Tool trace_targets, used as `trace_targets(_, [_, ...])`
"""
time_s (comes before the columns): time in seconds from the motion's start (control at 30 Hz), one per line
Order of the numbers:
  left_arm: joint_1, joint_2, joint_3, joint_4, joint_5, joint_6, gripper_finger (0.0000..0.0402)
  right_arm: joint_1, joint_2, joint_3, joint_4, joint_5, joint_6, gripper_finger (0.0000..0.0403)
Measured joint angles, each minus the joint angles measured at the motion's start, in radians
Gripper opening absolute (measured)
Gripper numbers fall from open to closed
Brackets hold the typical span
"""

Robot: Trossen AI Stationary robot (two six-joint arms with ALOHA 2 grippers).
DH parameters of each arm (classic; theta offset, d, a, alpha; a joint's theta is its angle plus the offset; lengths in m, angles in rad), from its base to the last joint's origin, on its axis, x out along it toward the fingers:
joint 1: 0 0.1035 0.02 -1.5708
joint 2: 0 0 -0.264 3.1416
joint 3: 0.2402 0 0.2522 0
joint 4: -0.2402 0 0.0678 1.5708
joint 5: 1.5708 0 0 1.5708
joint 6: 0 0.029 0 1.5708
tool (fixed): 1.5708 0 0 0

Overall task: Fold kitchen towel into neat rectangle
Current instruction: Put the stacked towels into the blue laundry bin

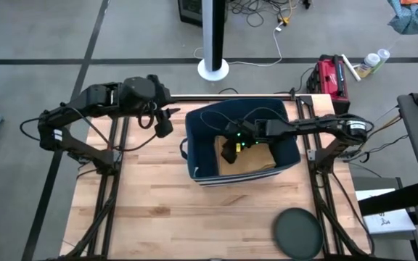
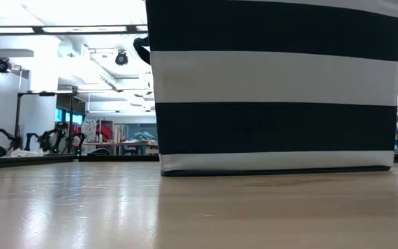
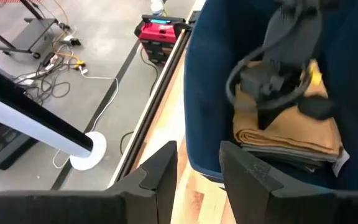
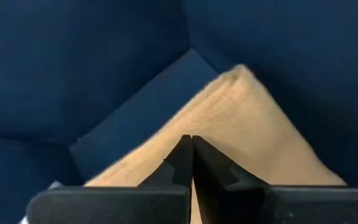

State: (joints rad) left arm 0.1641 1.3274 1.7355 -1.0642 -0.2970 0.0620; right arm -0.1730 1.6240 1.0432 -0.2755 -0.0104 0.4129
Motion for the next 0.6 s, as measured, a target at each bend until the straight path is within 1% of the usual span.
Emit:
trace_targets(0.07, [0.001,0.006,0.000,0.000,-0.001,-0.002,0.0114,-0.004,0.045,-0.001,0.074,0.020,0.025,0.0000])
trace_targets(0.17, [0.001,0.007,-0.003,-0.003,0.000,-0.004,0.0114,-0.010,0.113,0.001,0.180,0.021,0.066,0.0000])
trace_targets(0.27, [0.002,0.007,-0.003,-0.010,0.000,-0.014,0.0114,-0.011,0.189,0.001,0.210,0.037,0.132,0.0000])
trace_targets(0.33, [0.002,0.007,-0.005,-0.013,0.000,-0.030,0.0114,-0.011,0.214,0.002,0.218,0.041,0.192,0.0000])
trace_targets(0.47, [0.002,0.005,-0.005,-0.021,0.000,-0.050,0.0114,-0.010,0.193,0.003,0.202,0.042,0.220,0.0000])
trace_targets(0.6, [0.002,0.005,-0.005,-0.025,0.000,-0.050,0.0114,-0.010,0.095,0.021,0.162,0.053,0.184,0.0000])
